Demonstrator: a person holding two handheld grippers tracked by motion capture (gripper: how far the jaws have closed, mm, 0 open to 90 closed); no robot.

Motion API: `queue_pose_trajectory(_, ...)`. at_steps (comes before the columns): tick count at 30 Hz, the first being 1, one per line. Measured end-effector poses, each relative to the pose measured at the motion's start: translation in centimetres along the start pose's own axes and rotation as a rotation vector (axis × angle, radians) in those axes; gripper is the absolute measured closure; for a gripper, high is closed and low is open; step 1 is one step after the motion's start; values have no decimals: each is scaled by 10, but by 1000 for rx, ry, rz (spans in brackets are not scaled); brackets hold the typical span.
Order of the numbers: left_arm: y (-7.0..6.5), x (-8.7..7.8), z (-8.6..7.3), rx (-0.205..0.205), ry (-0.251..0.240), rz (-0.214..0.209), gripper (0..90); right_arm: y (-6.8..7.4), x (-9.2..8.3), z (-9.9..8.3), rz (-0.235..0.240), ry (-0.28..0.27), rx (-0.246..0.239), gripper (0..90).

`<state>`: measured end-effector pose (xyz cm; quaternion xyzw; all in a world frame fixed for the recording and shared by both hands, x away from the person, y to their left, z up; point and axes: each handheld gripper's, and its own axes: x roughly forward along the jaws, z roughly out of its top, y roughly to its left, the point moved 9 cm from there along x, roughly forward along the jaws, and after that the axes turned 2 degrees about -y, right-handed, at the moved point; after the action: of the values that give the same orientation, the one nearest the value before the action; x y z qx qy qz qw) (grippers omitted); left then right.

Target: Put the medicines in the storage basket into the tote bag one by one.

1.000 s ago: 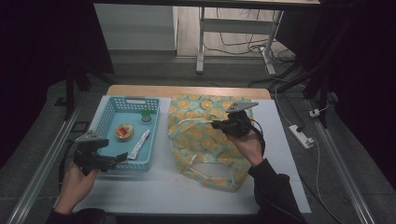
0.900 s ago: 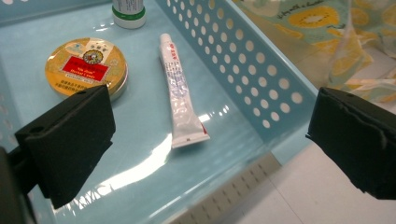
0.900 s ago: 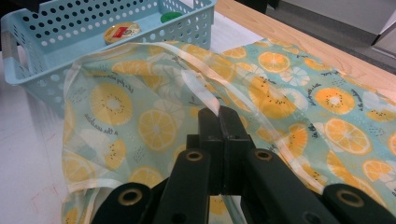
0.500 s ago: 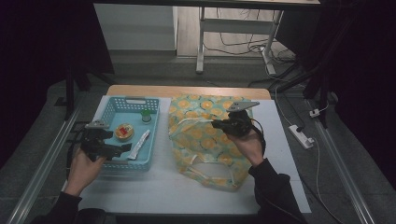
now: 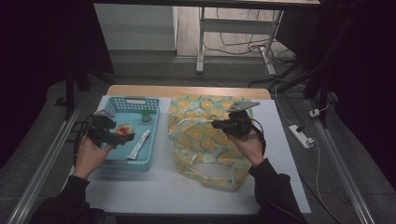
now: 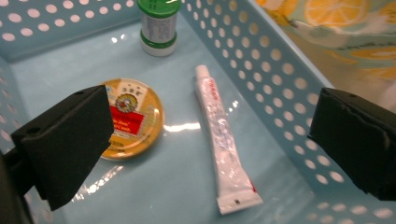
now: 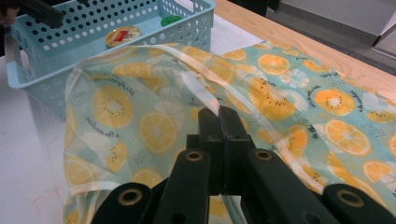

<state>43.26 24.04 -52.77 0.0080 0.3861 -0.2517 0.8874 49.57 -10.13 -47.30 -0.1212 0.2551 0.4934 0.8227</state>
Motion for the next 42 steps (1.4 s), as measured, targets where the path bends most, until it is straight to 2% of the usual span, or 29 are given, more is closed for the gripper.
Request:
queue_pose_trajectory(3,8,7,3,-21,8,-8,0,0,0,0,0,1,1,900)
queue_pose_trajectory(5,14,13,3,-32,23,1,0,0,0,0,3,0,3,900)
queue_pose_trajectory(13,29,36,3,-17,75,37,0,0,0,0,8,-2,3,900)
queue_pose_trajectory(24,52,62,-1,-29,157,85,0,-2,-1,-1,11,-6,6,899)
queue_pose_trajectory(28,55,70,-2,3,207,108,0,-2,-1,-1,13,-6,6,898)
queue_pose_trajectory(32,58,73,-4,8,243,118,0,-1,-1,-1,16,-6,4,898)
queue_pose_trajectory(35,59,75,-5,-3,265,123,0,-1,-1,-1,16,-5,3,898)
queue_pose_trajectory(42,59,79,-13,-16,355,173,0,-1,-1,-1,18,-6,2,898)
